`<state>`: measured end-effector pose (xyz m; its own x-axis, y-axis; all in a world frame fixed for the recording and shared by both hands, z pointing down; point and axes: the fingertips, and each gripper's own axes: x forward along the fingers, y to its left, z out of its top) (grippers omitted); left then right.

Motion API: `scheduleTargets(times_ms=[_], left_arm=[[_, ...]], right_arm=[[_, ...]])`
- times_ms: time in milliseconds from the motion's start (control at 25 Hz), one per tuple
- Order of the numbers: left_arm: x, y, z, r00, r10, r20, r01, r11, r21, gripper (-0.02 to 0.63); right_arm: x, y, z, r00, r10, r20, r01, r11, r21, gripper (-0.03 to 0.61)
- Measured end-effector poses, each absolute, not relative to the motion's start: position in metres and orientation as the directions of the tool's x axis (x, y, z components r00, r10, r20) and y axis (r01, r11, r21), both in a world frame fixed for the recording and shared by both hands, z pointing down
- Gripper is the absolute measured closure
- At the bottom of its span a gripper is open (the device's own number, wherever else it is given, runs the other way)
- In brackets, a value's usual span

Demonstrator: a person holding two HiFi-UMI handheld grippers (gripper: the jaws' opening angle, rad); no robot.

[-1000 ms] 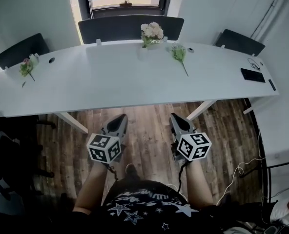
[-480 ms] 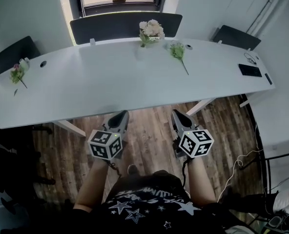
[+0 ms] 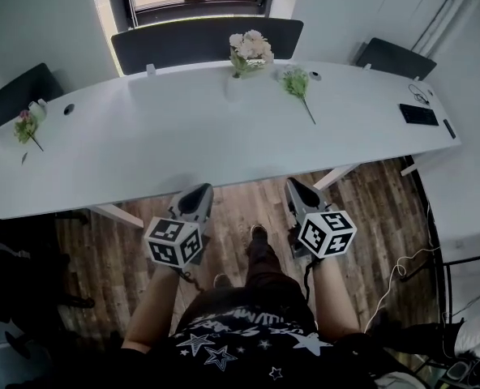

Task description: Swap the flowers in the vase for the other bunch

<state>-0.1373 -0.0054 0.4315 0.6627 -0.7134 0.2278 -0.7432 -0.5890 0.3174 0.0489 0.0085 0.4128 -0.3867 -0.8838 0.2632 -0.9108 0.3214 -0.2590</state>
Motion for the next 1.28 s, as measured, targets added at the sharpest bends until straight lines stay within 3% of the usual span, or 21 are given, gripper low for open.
scheduleTargets(times_ms=[280,1280], left_arm=[[-0.142,-0.042,0.43,0.581,-0.779,0.236,-0.806,-0.51,0.3,0.606],[-0.06,-0.205,0.428,0.507,-0.824,0.254,-0.856,-0.446,0.262,0.606]], right_arm=[[0.048,-0.045,0.412,-0.445,-0.869,0.219,-0.88,0.378,-0.288,0.575],[0.124,-0.224,0.403,-0.535,-0.82,0.202,-0.833,0.472,-0.289,0.575]])
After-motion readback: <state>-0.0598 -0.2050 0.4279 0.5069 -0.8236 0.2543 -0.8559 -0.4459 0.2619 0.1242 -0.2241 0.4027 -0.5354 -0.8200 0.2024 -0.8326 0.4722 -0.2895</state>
